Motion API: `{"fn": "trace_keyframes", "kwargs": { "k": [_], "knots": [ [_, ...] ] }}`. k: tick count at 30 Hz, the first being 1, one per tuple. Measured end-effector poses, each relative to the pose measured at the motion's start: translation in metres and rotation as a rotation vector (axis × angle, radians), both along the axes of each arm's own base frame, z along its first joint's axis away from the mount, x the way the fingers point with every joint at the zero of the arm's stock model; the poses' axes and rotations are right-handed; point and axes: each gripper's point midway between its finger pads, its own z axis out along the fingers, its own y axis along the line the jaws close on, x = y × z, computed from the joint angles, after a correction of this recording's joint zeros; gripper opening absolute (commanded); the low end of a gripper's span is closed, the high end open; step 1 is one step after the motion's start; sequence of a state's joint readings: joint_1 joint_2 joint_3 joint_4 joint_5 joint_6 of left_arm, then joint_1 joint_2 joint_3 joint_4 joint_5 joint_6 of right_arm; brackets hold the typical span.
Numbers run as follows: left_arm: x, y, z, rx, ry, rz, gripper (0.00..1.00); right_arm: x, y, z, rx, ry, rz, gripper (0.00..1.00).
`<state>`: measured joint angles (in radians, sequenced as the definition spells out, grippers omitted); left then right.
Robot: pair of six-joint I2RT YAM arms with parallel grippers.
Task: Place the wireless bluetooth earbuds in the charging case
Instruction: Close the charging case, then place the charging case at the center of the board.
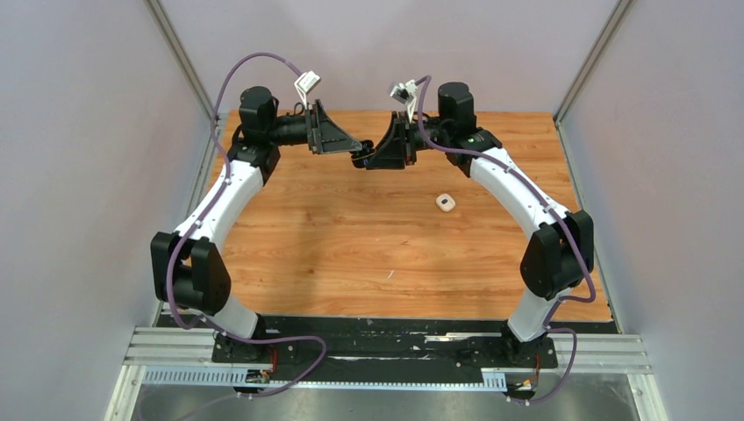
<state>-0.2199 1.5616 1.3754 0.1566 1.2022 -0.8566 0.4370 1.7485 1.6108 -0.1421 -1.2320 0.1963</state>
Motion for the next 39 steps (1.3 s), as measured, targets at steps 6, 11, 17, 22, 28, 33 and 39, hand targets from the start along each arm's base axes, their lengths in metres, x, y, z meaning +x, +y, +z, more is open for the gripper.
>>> {"fn": "trace_keyframes", "kwargs": {
  "k": [6,11,17,22,28,33,39],
  "knots": [
    [-0.019,-0.007,0.004,-0.008,-0.004,-0.090,1.00,0.008,0.001,-0.003,-0.016,0.008,-0.050,0.00],
    [-0.025,-0.006,0.011,-0.009,-0.035,-0.093,1.00,0.010,0.000,-0.004,-0.021,0.018,-0.061,0.00],
    [-0.030,-0.004,0.014,0.003,-0.071,-0.077,1.00,0.007,-0.001,-0.005,-0.022,0.031,-0.063,0.00],
    [-0.029,-0.003,0.009,0.023,-0.075,-0.056,1.00,0.006,-0.004,-0.011,-0.031,0.051,-0.072,0.00],
    [-0.001,0.017,-0.003,0.142,-0.119,0.173,1.00,0.009,-0.034,-0.055,-0.094,0.174,-0.157,0.00],
    [0.030,0.056,-0.018,0.258,-0.128,0.387,1.00,0.007,-0.075,-0.134,-0.225,0.424,-0.310,0.00],
    [0.031,0.071,-0.044,0.333,-0.074,0.449,0.99,-0.014,-0.097,-0.196,-0.353,0.654,-0.416,0.00]
  ]
}}
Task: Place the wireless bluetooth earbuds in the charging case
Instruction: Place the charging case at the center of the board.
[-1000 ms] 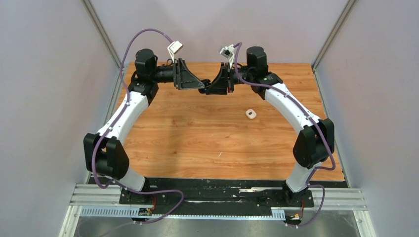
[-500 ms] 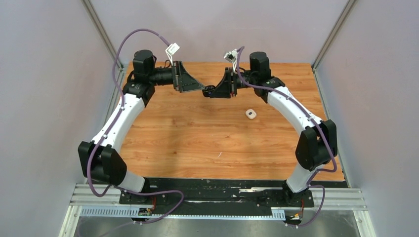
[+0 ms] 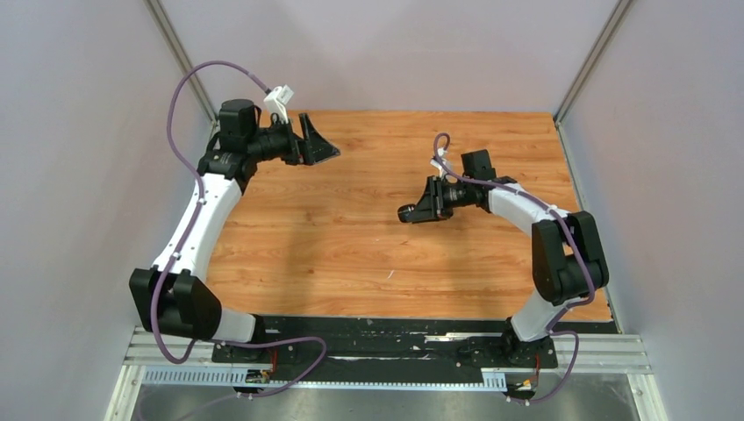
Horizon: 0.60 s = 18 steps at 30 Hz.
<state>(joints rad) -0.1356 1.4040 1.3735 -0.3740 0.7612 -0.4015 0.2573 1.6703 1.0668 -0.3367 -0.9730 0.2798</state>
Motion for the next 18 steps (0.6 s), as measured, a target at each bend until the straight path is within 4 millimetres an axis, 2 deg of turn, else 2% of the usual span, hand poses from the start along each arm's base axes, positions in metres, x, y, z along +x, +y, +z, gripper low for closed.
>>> {"fn": "trace_keyframes", "kwargs": {
  "k": [7,14,15,18],
  "knots": [
    [-0.017,0.006,-0.022,0.043,0.051,0.013,0.99,-0.001,-0.001,-0.044,-0.053,0.132,-0.036,0.01],
    [-0.026,0.012,-0.024,0.069,0.045,0.019,0.98,0.005,-0.009,-0.102,-0.176,0.259,-0.115,0.01],
    [-0.028,0.013,-0.025,0.071,0.047,0.019,0.98,0.005,-0.009,-0.103,-0.179,0.270,-0.118,0.08],
    [-0.031,0.016,-0.024,0.076,0.044,0.021,0.98,0.015,-0.009,-0.102,-0.194,0.251,-0.131,0.47]
  ]
}}
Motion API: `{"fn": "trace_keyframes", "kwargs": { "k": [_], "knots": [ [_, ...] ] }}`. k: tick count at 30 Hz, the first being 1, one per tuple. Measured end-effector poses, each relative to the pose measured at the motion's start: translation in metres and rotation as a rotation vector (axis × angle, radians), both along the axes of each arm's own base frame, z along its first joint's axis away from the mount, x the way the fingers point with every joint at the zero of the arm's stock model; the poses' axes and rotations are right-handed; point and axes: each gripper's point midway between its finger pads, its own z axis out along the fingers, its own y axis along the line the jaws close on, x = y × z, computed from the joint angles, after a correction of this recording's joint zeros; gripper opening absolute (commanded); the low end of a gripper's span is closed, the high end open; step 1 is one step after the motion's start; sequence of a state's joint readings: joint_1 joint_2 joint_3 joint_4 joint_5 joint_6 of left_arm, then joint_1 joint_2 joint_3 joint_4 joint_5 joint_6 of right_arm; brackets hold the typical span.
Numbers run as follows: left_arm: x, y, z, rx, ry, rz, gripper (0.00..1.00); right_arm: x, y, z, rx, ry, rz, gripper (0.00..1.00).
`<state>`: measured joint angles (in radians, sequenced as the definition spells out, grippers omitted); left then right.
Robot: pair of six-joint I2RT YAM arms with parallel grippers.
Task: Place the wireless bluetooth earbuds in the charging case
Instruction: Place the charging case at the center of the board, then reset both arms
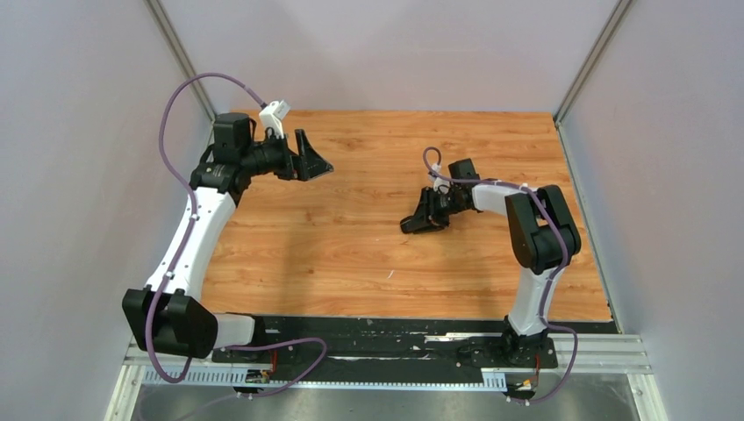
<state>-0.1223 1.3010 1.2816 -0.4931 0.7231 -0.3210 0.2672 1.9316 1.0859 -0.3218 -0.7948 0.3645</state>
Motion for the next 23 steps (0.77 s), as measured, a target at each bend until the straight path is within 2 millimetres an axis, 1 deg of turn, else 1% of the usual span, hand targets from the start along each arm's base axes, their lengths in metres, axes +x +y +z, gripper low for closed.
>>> {"fn": "trace_keyframes", "kwargs": {
  "k": [1,3,4,6,8,10,12,14,16,20,21,23],
  "knots": [
    [-0.001,0.001,0.000,0.004,-0.002,-0.001,0.99,0.004,-0.001,0.000,-0.013,-0.014,-0.002,0.59],
    [-0.001,0.002,-0.001,0.011,-0.005,-0.002,1.00,0.010,-0.003,0.000,-0.040,-0.035,-0.006,0.96],
    [-0.001,0.003,-0.002,0.014,-0.006,-0.003,1.00,0.011,-0.003,0.003,-0.038,-0.035,-0.006,1.00],
    [0.000,0.004,-0.003,0.024,-0.013,-0.003,1.00,0.020,-0.003,0.015,-0.050,-0.089,-0.001,1.00],
    [0.001,0.005,-0.004,0.038,-0.022,0.003,1.00,0.028,-0.010,0.025,-0.079,-0.146,-0.012,1.00],
    [0.004,0.008,-0.005,0.060,-0.037,0.013,1.00,0.035,-0.023,0.041,-0.105,-0.198,-0.043,1.00],
    [0.008,0.013,-0.008,0.094,-0.061,0.028,1.00,0.042,-0.038,0.066,-0.123,-0.275,-0.076,1.00],
    [0.015,0.020,-0.011,0.142,-0.086,0.057,1.00,0.049,-0.052,0.097,-0.153,-0.375,-0.122,1.00],
    [0.022,0.031,-0.015,0.202,-0.114,0.098,1.00,0.058,-0.073,0.136,-0.223,-0.493,-0.210,1.00],
    [0.037,0.052,-0.019,0.319,-0.169,0.176,1.00,0.072,-0.112,0.230,-0.337,-0.742,-0.413,1.00],
    [0.040,0.057,-0.018,0.345,-0.190,0.191,1.00,0.072,-0.121,0.248,-0.360,-0.790,-0.459,1.00],
    [0.049,0.064,-0.013,0.387,-0.243,0.213,1.00,0.070,-0.137,0.274,-0.402,-0.857,-0.535,1.00]
  ]
}}
